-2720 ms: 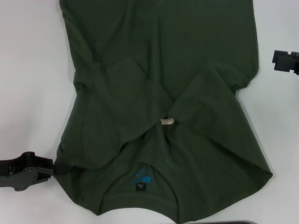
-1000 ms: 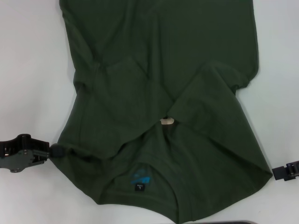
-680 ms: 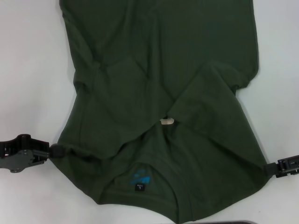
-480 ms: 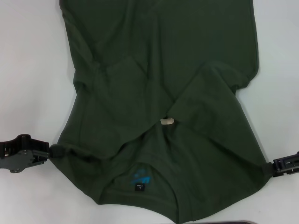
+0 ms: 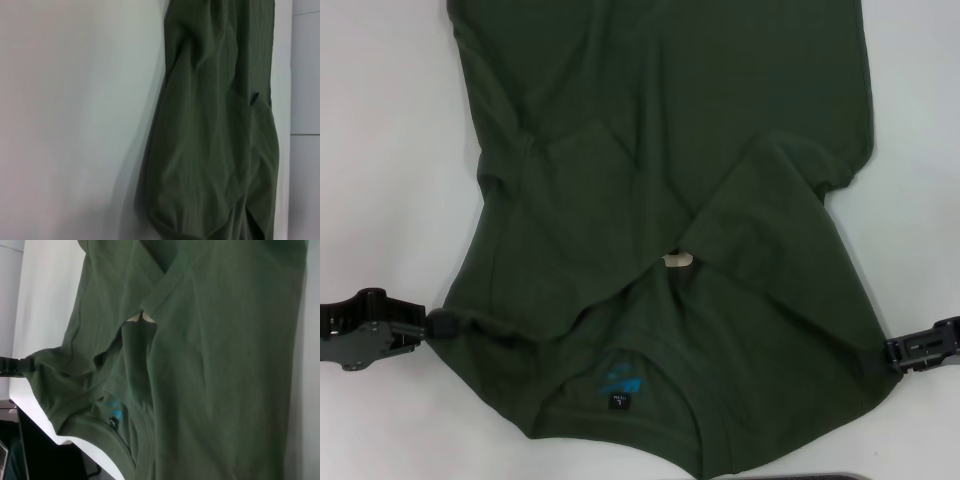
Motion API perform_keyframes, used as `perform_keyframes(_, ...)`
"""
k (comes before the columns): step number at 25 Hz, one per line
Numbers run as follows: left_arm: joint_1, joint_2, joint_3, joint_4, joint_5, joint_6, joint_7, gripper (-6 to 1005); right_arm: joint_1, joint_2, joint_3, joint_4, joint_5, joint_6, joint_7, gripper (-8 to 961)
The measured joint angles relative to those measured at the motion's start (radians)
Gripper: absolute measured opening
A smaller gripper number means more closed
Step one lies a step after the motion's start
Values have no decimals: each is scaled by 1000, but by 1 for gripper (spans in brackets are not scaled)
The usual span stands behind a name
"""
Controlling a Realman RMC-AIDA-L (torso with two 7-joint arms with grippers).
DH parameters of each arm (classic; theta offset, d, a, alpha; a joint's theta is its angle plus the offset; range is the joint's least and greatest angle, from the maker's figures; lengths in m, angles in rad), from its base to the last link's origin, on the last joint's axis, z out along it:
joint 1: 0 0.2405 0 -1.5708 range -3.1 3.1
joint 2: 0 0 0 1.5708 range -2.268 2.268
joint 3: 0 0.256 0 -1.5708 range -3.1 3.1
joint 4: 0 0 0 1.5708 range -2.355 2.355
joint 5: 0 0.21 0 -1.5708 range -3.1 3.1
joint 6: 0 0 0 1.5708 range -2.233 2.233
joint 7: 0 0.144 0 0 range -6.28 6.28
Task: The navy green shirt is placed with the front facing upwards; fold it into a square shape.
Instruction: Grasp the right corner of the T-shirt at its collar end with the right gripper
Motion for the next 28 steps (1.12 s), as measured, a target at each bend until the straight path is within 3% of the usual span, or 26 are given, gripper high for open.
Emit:
perform_keyframes(18,-2,-3,0,0,-2,2,2,42,22,17,-5,22,2,12,-7,835)
perform_keyframes(24,-2,-2,0,0,-8,6,1,42,15,16,0,-10,6,-9,-8,697)
perform_keyframes(28,-2,-2,0,0,-9,7,1,42,14,13,4,-14,4,-14,-4,509)
